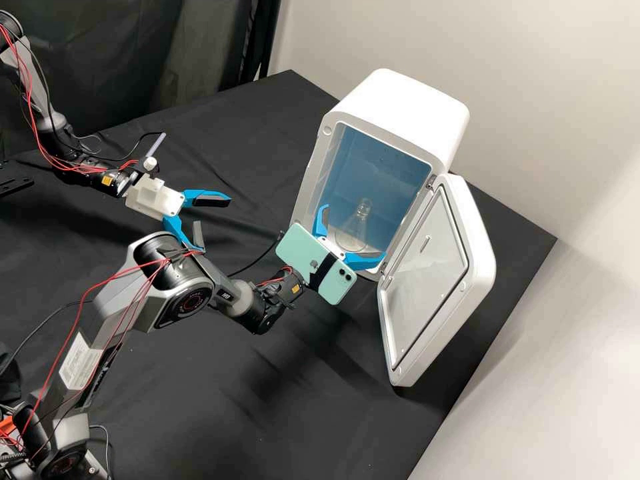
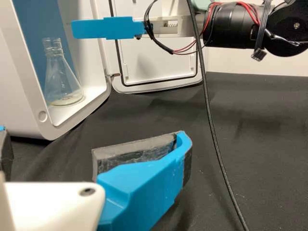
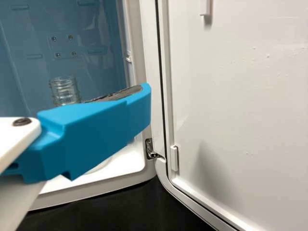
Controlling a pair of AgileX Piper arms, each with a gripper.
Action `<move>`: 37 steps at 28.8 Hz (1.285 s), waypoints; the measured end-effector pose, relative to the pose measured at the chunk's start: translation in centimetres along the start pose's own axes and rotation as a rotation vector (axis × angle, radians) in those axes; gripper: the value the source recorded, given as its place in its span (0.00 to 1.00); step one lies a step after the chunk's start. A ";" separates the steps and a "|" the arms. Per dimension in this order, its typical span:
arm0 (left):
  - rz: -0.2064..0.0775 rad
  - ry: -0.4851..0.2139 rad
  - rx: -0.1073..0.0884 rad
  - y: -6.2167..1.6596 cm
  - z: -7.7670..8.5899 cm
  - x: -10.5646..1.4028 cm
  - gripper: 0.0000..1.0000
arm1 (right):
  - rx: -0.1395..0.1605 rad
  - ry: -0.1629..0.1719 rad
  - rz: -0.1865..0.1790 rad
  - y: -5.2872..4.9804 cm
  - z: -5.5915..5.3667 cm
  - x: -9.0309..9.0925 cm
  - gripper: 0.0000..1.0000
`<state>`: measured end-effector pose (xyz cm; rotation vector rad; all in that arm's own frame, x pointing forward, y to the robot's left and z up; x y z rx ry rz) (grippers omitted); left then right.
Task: Take the flask out of the incubator
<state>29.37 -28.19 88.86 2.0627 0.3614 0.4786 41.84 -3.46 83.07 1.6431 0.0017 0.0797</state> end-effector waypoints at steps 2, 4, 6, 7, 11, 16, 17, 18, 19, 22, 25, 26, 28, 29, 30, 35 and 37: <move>0.000 0.000 0.000 0.00 0.0 0.0 1.00 | 0.000 0.001 -0.002 -0.1 -0.1 0.0 1.00; 0.000 0.000 0.000 0.00 0.0 0.0 1.00 | 0.000 0.004 -0.004 -0.2 -0.2 0.0 1.00; 0.000 0.000 0.000 0.00 0.0 0.0 1.00 | 0.001 0.009 -0.009 -0.4 -0.2 0.2 1.00; 0.000 0.000 0.000 0.00 0.0 0.0 1.00 | 0.001 0.011 -0.012 -0.6 -0.3 0.3 1.00; 0.000 0.000 0.000 0.00 0.0 0.0 1.00 | 0.002 0.013 -0.027 -1.2 -0.3 0.8 1.00; 0.000 0.000 0.000 0.00 0.0 0.0 1.00 | -0.001 -0.006 -0.061 -2.4 0.1 1.3 1.00; 0.000 0.000 0.000 0.00 0.0 0.0 1.00 | -0.002 -0.012 -0.069 -2.7 0.3 1.5 1.00; 0.000 0.000 0.000 0.00 0.0 0.0 1.00 | -0.001 -0.019 -0.077 -3.0 0.5 1.5 1.00; 0.000 0.000 0.000 0.00 0.0 0.0 1.00 | -0.001 -0.025 -0.085 -3.2 0.7 1.6 1.00; 0.000 0.000 0.000 0.00 0.0 0.0 1.00 | 0.001 -0.041 -0.103 -3.9 1.1 1.8 1.00; 0.000 -0.001 0.000 0.00 0.0 0.0 1.00 | 0.001 -0.046 -0.108 -4.1 1.4 2.0 1.00; 0.000 -0.001 0.000 0.00 0.0 0.0 1.00 | 0.001 -0.049 -0.110 -4.1 1.5 2.0 1.00; -0.001 -0.003 0.000 -0.02 0.1 0.0 1.00 | 0.000 -0.052 -0.111 -4.1 1.5 2.1 1.00; 0.000 -0.005 0.001 0.02 0.2 0.0 1.00 | -0.001 -0.048 -0.104 -3.9 1.4 2.3 1.00; 0.001 -0.005 0.001 0.05 0.2 0.0 1.00 | -0.002 -0.046 -0.101 -3.8 1.4 2.3 1.00; 0.009 -0.011 0.002 0.28 0.4 -0.1 1.00 | -0.005 -0.030 -0.081 -3.2 1.1 2.8 1.00; 0.007 -0.013 0.002 0.25 0.5 -0.1 1.00 | -0.006 -0.026 -0.076 -3.0 1.0 3.0 1.00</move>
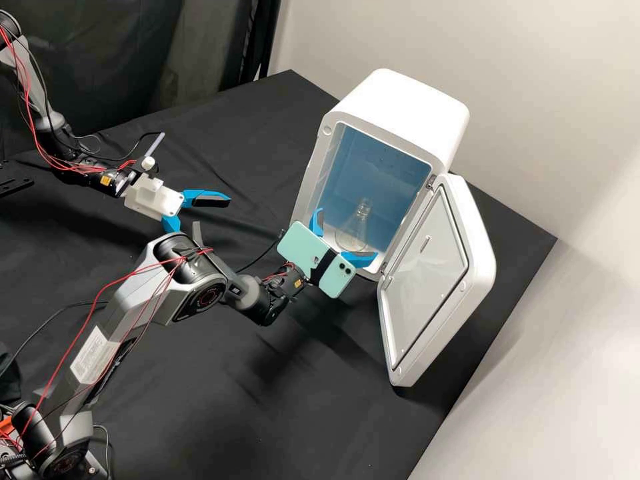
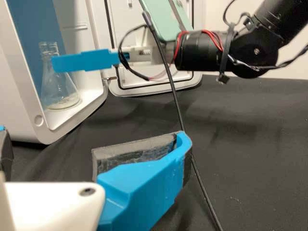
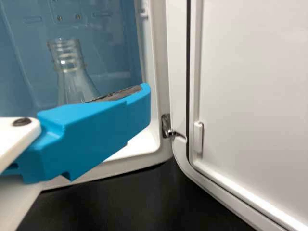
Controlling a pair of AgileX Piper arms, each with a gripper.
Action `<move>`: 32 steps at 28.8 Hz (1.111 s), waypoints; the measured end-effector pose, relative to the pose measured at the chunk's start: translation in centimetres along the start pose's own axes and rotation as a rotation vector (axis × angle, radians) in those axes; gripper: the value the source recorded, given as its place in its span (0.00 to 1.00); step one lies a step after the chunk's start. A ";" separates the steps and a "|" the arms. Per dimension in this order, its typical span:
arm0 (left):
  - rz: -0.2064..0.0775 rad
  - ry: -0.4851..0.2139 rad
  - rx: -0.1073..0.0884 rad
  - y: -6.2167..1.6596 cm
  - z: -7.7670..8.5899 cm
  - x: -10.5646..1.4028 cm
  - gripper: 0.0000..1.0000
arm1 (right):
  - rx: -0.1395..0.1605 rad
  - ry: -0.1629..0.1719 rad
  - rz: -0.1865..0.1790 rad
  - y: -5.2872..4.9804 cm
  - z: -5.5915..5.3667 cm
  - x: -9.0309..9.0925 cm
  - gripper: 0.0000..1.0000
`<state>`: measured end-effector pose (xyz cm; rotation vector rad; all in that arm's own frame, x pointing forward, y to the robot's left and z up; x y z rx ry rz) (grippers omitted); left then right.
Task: Take the flask out of the incubator
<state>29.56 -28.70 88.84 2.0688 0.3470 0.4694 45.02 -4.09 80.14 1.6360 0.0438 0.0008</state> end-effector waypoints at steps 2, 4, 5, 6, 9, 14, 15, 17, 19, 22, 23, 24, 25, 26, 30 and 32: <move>0.000 0.000 0.000 0.00 0.0 0.0 1.00 | -0.002 0.008 0.007 0.2 -0.2 0.2 1.00; 0.000 0.000 0.000 0.00 0.0 0.0 1.00 | -0.003 0.012 0.011 0.4 -0.3 0.4 1.00; 0.000 0.000 0.000 0.00 0.0 0.0 1.00 | -0.004 0.015 0.014 0.4 -0.4 0.4 1.00; 0.000 0.000 0.000 0.00 0.0 0.0 1.00 | -0.004 0.016 0.015 0.5 -0.4 0.5 1.00; 0.000 0.000 0.000 0.00 0.0 0.0 1.00 | -0.004 0.015 0.014 0.3 -0.1 0.9 1.00; 0.000 0.000 0.000 0.00 0.0 0.0 1.00 | -0.001 -0.009 -0.006 -0.6 0.9 1.1 1.00; 0.000 0.000 0.000 0.00 0.0 0.0 1.00 | 0.000 -0.016 -0.011 -0.7 1.1 1.2 1.00; 0.000 0.000 0.000 0.00 0.0 0.0 1.00 | 0.000 -0.033 -0.023 -1.0 1.5 1.4 1.00; 0.000 0.000 0.000 0.00 0.0 0.0 1.00 | 0.001 -0.044 -0.030 -1.1 1.7 1.4 1.00; 0.000 0.000 0.000 0.00 0.0 0.0 1.00 | 0.002 -0.057 -0.030 -1.1 2.3 1.4 1.00; 0.000 0.000 0.000 0.00 0.0 0.0 1.00 | 0.002 -0.059 -0.029 -1.0 2.4 1.4 1.00; 0.000 0.000 0.000 0.00 0.0 0.0 1.00 | 0.003 -0.067 -0.029 -1.0 2.6 1.3 1.00; 0.000 0.000 0.000 0.00 0.0 0.0 1.00 | 0.003 -0.068 -0.028 -0.9 2.7 1.3 1.00; 0.000 0.000 0.000 0.00 0.0 0.0 1.00 | 0.003 -0.068 -0.027 -0.9 2.7 1.3 1.00; 0.000 0.000 0.000 0.00 0.0 0.0 1.00 | 0.003 -0.071 -0.021 -0.6 2.9 1.3 1.00; 0.000 0.000 0.000 0.00 0.0 0.0 1.00 | 0.003 -0.072 -0.019 -0.5 2.9 1.3 1.00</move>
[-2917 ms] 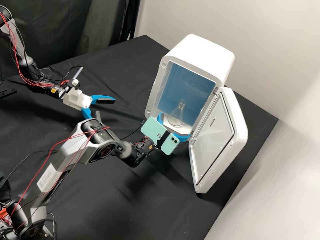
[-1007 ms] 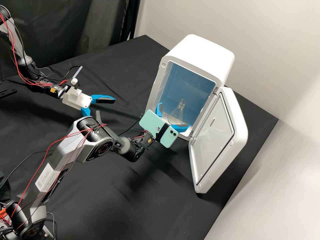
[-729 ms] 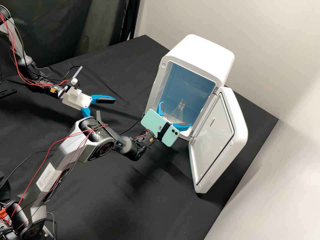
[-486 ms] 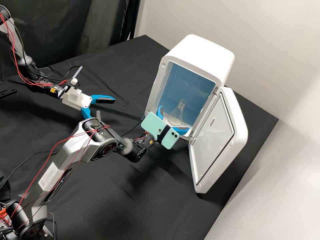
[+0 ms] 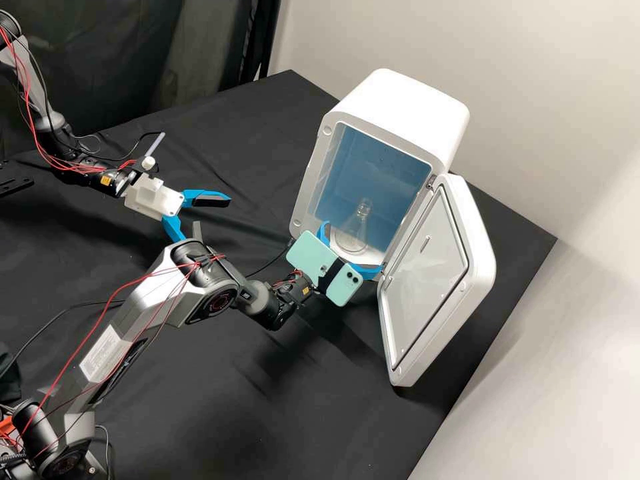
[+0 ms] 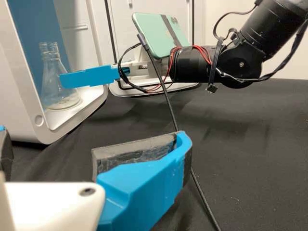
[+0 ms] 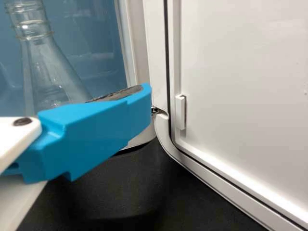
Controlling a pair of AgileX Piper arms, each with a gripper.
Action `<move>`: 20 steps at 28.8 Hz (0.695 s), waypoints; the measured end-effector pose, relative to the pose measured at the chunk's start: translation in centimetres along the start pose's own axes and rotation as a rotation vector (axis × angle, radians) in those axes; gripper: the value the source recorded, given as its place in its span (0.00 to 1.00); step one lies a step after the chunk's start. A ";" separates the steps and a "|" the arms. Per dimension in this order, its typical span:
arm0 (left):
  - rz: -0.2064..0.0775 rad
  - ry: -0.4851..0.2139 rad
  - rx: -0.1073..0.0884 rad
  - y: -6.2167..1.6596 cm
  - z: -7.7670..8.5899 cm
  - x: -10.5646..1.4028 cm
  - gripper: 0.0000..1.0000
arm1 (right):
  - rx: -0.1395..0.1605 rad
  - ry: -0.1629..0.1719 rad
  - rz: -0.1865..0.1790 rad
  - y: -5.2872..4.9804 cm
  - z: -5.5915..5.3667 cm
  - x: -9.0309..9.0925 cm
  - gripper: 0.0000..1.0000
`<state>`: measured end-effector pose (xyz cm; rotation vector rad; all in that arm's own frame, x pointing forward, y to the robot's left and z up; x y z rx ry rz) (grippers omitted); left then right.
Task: Take the flask out of the incubator
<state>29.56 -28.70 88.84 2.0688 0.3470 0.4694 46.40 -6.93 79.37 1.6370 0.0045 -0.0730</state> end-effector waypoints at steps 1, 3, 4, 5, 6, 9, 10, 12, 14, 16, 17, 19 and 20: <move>0.000 0.000 0.000 0.00 0.0 0.0 1.00 | 0.000 0.002 0.001 0.0 0.0 0.0 1.00; 0.000 0.000 0.000 0.00 0.0 0.0 1.00 | -0.002 0.008 0.009 0.3 -0.2 0.2 1.00; 0.000 0.000 0.000 0.00 0.0 0.0 1.00 | -0.002 0.011 0.013 0.4 -0.2 0.3 1.00; 0.000 0.000 0.000 0.00 0.0 0.0 1.00 | -0.003 0.013 0.017 0.5 -0.3 0.3 1.00; 0.000 0.000 0.000 0.00 0.0 0.0 1.00 | -0.003 0.014 0.018 0.6 -0.3 0.4 1.00; 0.000 0.000 0.000 0.00 0.0 0.0 1.00 | -0.004 0.018 0.021 0.7 -0.4 0.5 1.00; 0.000 0.000 0.000 0.00 0.0 0.0 1.00 | -0.004 0.018 0.021 0.7 -0.4 0.5 1.00; 0.000 0.000 0.000 0.00 0.0 0.0 1.00 | -0.004 0.018 0.021 0.7 -0.4 0.5 1.00; 0.000 0.000 0.000 0.00 0.0 0.0 1.00 | -0.004 0.021 0.020 0.6 -0.5 0.5 1.00; 0.000 0.000 0.000 0.00 0.0 0.0 1.00 | 0.001 0.031 0.020 0.5 -0.8 0.8 1.00; 0.000 0.000 0.000 0.00 0.0 0.0 1.00 | 0.000 0.040 0.020 0.4 -1.1 1.1 1.00; 0.000 0.000 0.000 0.00 0.0 0.0 1.00 | -0.001 0.052 0.018 0.0 -1.3 1.6 1.00; 0.000 0.000 0.000 0.00 0.0 0.0 1.00 | -0.003 0.057 0.011 -0.3 -1.4 1.8 1.00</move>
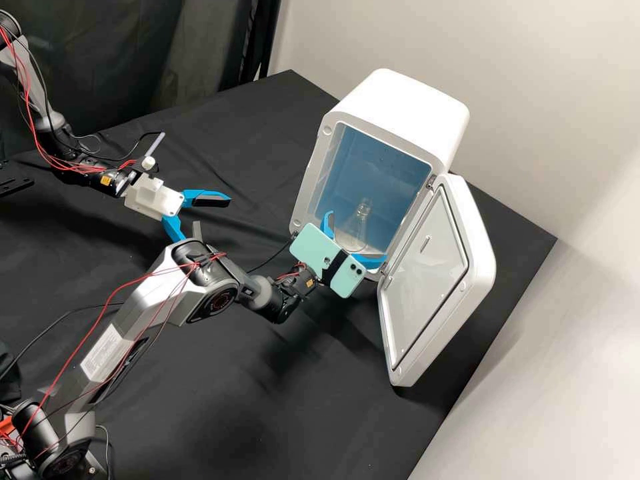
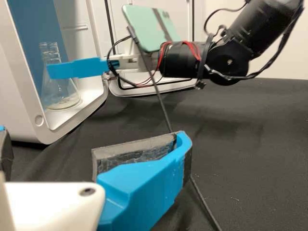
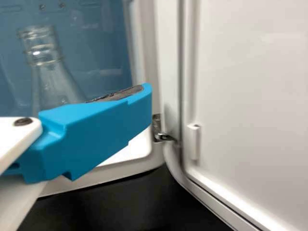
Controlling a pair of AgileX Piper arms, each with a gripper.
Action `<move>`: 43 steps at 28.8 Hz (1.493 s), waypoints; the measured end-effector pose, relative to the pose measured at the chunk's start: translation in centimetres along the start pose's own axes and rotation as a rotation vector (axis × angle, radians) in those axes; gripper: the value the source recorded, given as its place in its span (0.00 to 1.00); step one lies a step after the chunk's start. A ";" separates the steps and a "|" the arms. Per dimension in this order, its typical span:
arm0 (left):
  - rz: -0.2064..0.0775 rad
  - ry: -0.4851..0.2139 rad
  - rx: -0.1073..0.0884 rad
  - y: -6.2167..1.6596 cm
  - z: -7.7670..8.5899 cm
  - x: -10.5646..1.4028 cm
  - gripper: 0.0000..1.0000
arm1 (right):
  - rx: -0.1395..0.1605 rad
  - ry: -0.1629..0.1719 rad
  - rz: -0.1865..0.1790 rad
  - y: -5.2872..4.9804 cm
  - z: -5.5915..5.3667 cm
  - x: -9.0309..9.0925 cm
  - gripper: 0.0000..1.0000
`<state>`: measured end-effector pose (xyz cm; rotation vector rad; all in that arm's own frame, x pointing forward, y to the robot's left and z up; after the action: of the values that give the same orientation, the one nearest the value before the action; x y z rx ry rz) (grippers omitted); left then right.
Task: Take the flask out of the incubator
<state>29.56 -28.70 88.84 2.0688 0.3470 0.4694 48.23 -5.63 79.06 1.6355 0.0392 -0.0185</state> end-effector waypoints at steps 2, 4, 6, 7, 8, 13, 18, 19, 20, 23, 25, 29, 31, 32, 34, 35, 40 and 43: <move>0.000 0.000 0.000 0.00 0.0 0.0 1.00 | -0.001 -0.005 -0.013 -0.5 0.2 0.4 1.00; 0.000 0.002 -0.001 0.00 0.0 0.0 1.00 | -0.007 -0.017 -0.037 -1.2 0.5 0.8 1.00; 0.000 0.002 -0.001 0.00 0.0 0.0 1.00 | -0.009 -0.029 -0.050 -1.6 0.8 1.1 1.00; 0.000 0.002 -0.001 0.00 0.0 0.0 1.00 | -0.012 -0.038 -0.058 -1.7 1.0 1.4 1.00; 0.000 0.002 -0.001 0.00 0.0 0.0 1.00 | -0.014 -0.041 -0.063 -1.8 1.0 1.5 1.00; 0.001 0.003 -0.002 0.01 0.0 0.0 1.00 | -0.023 -0.032 -0.059 -1.6 0.9 2.2 1.00; 0.001 0.003 -0.002 0.01 0.0 0.0 1.00 | -0.029 -0.019 -0.048 -1.2 0.5 2.8 1.00; 0.001 0.003 -0.002 0.01 0.0 0.0 1.00 | -0.030 -0.016 -0.045 -1.1 0.5 2.8 1.00; 0.001 0.003 -0.002 0.01 0.0 0.0 1.00 | -0.030 -0.012 -0.041 -1.0 0.3 2.9 1.00; 0.001 0.003 -0.002 0.01 0.0 0.0 1.00 | -0.035 -0.004 -0.025 -0.3 0.3 3.2 1.00; 0.001 0.003 -0.002 0.01 0.0 0.0 1.00 | -0.034 0.009 -0.030 -0.3 0.3 3.5 1.00; -0.001 0.004 -0.002 -0.01 0.0 0.0 1.00 | -0.001 -0.001 -0.040 -0.5 0.6 3.9 1.00; -0.003 0.004 -0.002 -0.03 0.0 0.0 1.00 | 0.007 0.003 -0.049 -0.6 0.6 4.1 1.00; -0.005 0.005 -0.002 -0.05 0.0 0.0 1.00 | 0.014 0.002 -0.049 -0.5 0.6 4.2 1.00; -0.015 0.007 -0.002 -0.14 -0.1 0.0 1.00 | 0.024 -0.004 -0.055 -0.4 0.5 4.3 1.00; -0.017 0.008 -0.002 -0.16 -0.1 0.0 1.00 | 0.025 -0.003 -0.052 -0.3 0.4 4.4 1.00; -0.033 0.011 -0.002 -0.30 -0.1 0.0 1.00 | 0.032 0.011 -0.053 -0.1 0.1 4.6 1.00; -0.044 0.014 -0.002 -0.40 -0.1 0.0 1.00 | 0.036 0.012 -0.054 -0.2 0.1 4.6 1.00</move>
<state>29.47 -28.41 88.55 2.0525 0.3990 0.4578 52.81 -5.61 78.67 1.6698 0.0928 -0.0511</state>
